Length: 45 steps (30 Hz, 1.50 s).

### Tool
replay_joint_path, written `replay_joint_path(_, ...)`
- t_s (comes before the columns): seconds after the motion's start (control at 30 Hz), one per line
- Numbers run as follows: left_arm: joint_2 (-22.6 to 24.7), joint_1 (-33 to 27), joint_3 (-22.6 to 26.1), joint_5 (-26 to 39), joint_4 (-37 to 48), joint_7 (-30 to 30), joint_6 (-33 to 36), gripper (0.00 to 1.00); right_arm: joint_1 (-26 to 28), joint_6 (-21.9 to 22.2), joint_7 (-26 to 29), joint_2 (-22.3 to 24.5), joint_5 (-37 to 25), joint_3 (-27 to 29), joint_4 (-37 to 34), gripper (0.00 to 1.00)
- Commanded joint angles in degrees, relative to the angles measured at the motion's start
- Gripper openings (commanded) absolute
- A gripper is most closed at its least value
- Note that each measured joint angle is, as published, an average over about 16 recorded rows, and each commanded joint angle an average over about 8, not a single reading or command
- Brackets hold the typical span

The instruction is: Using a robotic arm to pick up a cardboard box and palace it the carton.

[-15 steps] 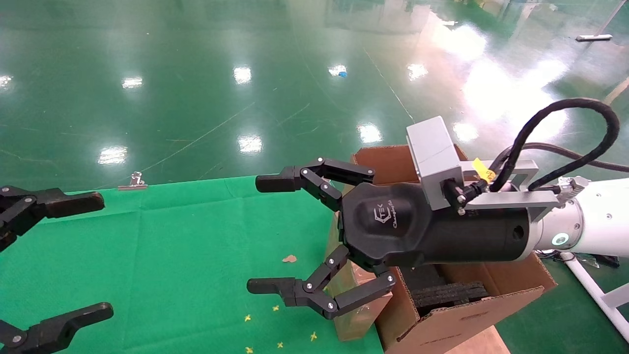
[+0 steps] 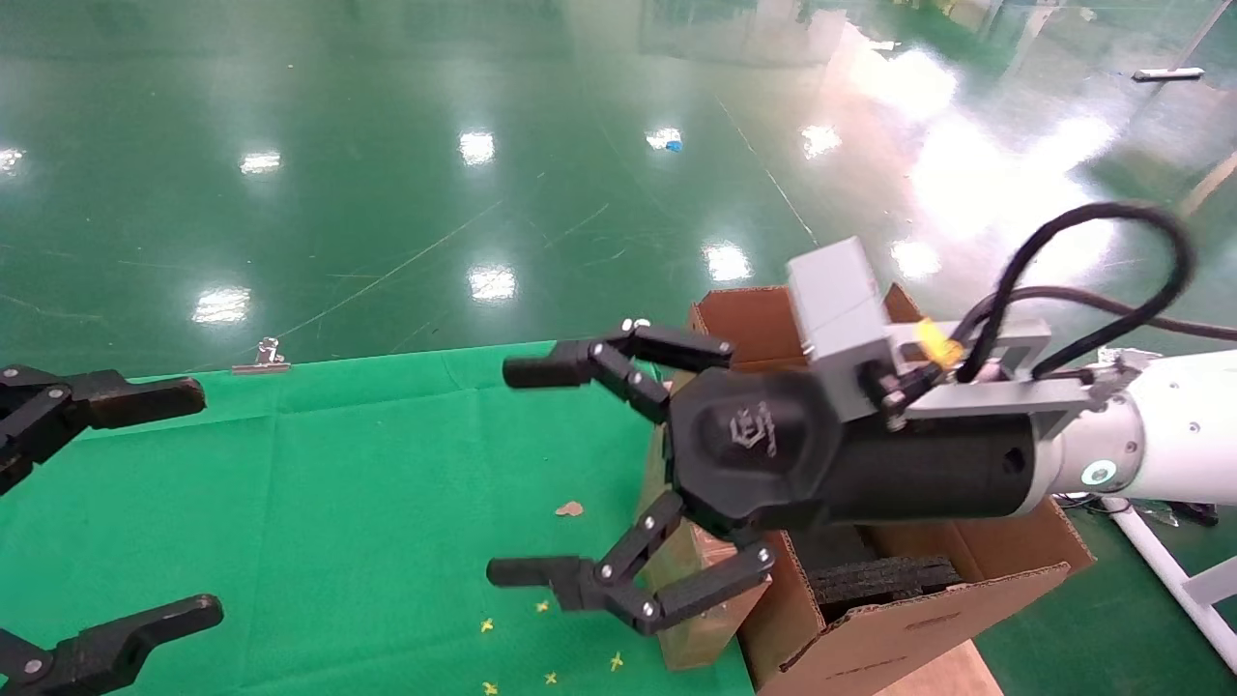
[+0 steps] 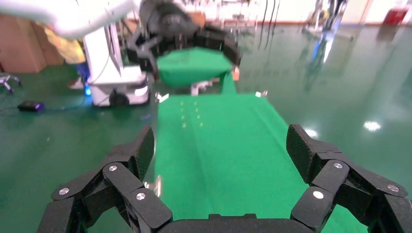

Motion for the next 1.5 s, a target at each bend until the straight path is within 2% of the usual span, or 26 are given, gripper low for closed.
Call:
replay_joint_path(0.03,0.0,0.0,0.0,0.0,0.0,0.0,0.0,1.00,0.4,0.4,0.6,0.3,-1.4,-0.6,0.7,1.00)
replay_joint_path(0.37,0.0,0.0,0.1,0.0,0.0,0.0,0.0,1.00,17.2,-3.6,15.8,-8.2,-28.1,-16.7,2.1,1.00)
replay_joint_path(0.5,0.0,0.0,0.1,0.0,0.0,0.0,0.0,1.00,24.0,-4.9,18.9,-11.8,-36.9,-24.5,2.1,1.00)
replay_joint_path(0.63,0.0,0.0,0.1,-0.1,0.0,0.1,0.0,1.00,30.6,-5.4,20.9,-14.4,-42.7,-32.7,2.1,1.00)
replay_joint_path(0.73,0.0,0.0,0.1,-0.1,0.0,0.1,0.0,1.00,35.6,-5.5,22.7,-15.2,-44.1,-38.0,2.0,1.00)
replay_joint_path(1.13,-0.1,0.0,0.2,-0.1,0.0,0.1,0.0,1.00,54.0,-5.5,26.4,-14.7,-42.1,-56.4,2.1,1.00)
replay_joint_path(1.33,-0.1,-0.1,0.2,-0.1,0.0,0.1,-0.1,1.00,57.6,-4.8,27.4,-15.9,-40.9,-65.5,2.3,1.00)
replay_joint_path(1.5,-0.1,-0.1,0.2,-0.1,0.0,0.1,-0.1,1.00,58.8,-3.9,28.7,-16.7,-39.6,-69.8,2.4,1.00)
